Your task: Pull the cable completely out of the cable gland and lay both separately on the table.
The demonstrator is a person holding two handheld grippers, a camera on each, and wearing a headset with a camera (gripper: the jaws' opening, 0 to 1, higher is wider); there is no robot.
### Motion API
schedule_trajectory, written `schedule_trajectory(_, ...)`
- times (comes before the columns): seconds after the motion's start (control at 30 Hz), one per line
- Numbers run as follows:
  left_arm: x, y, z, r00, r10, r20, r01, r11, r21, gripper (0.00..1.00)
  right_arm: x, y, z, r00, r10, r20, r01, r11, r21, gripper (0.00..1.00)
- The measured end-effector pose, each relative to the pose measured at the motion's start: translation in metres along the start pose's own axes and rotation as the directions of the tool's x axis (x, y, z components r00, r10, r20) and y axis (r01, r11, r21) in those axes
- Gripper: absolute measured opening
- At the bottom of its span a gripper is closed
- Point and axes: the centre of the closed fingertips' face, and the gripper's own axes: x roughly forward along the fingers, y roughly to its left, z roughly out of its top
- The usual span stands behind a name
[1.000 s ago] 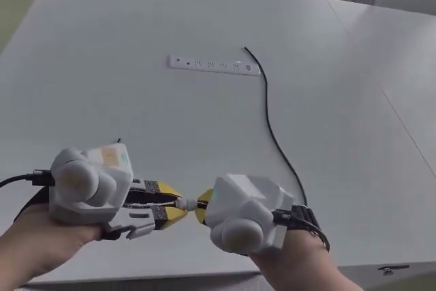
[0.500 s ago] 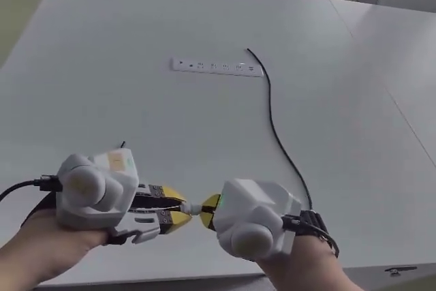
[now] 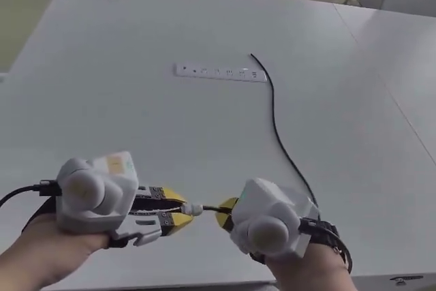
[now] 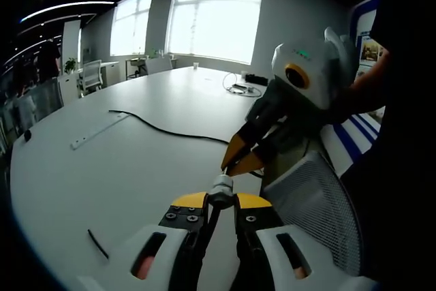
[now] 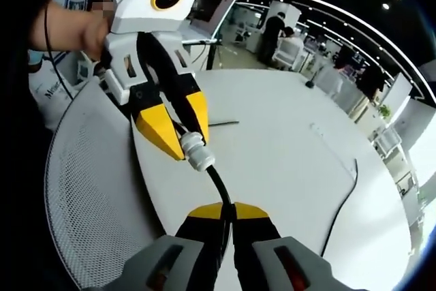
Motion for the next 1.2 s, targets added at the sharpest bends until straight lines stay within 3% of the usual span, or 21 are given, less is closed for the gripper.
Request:
schedule_trajectory(0.23, 0.001, 0.001, 0.002, 1.0000, -0.004, 0.004, 0.004, 1.000, 0.001, 0.15, -0.003, -0.008, -0.009, 0.9996, -0.029, -0.001, 0.029, 0.994, 0.102, 0.00)
schedule_trajectory(0.4, 0.001, 0.002, 0.004, 1.0000, -0.004, 0.009, 0.004, 1.000, 0.004, 0.15, -0.002, -0.013, -0.018, 0.9993, -0.038, 0.000, 0.036, 0.966, 0.257, 0.00)
schedule_trajectory(0.57, 0.002, 0.002, 0.004, 1.0000, -0.009, 0.003, 0.009, 1.000, 0.007, 0.15, 0.000, -0.014, -0.025, 0.9987, -0.048, -0.015, 0.050, 0.967, 0.252, 0.00)
schedule_trajectory(0.63, 0.002, 0.002, 0.003, 0.9999, -0.009, 0.005, 0.009, 1.000, 0.008, 0.15, 0.000, -0.014, -0.029, 0.9988, -0.045, -0.018, 0.048, 0.954, 0.297, 0.00)
schedule_trajectory(0.7, 0.002, 0.000, 0.002, 0.9999, -0.012, 0.002, 0.012, 1.000, 0.005, 0.15, 0.002, -0.012, -0.031, 0.9996, -0.025, -0.015, 0.029, 0.922, 0.386, 0.00)
schedule_trajectory(0.73, 0.002, 0.000, 0.002, 0.9999, -0.012, 0.003, 0.012, 1.000, 0.006, 0.15, 0.002, -0.013, -0.030, 0.9995, -0.030, -0.009, 0.032, 0.919, 0.394, 0.00)
schedule_trajectory(0.83, 0.003, 0.000, 0.003, 0.9999, -0.012, 0.004, 0.012, 1.000, 0.007, 0.15, 0.002, -0.014, -0.030, 0.9992, -0.037, -0.017, 0.041, 0.926, 0.375, 0.00)
schedule_trajectory(1.03, 0.003, 0.002, 0.004, 0.9999, -0.009, 0.006, 0.009, 1.000, 0.009, 0.15, 0.004, -0.015, -0.029, 0.9990, -0.040, -0.019, 0.045, 0.925, 0.377, 0.00)
schedule_trajectory(1.13, 0.002, 0.002, 0.002, 0.9999, -0.009, 0.006, 0.009, 1.000, 0.009, 0.15, 0.004, -0.014, -0.029, 0.9985, -0.049, -0.022, 0.054, 0.940, 0.338, 0.00)
schedule_trajectory(1.2, 0.002, 0.003, 0.001, 1.0000, -0.006, 0.003, 0.006, 1.000, 0.011, 0.15, 0.003, -0.015, -0.028, 0.9971, -0.071, -0.027, 0.075, 0.966, 0.248, 0.00)
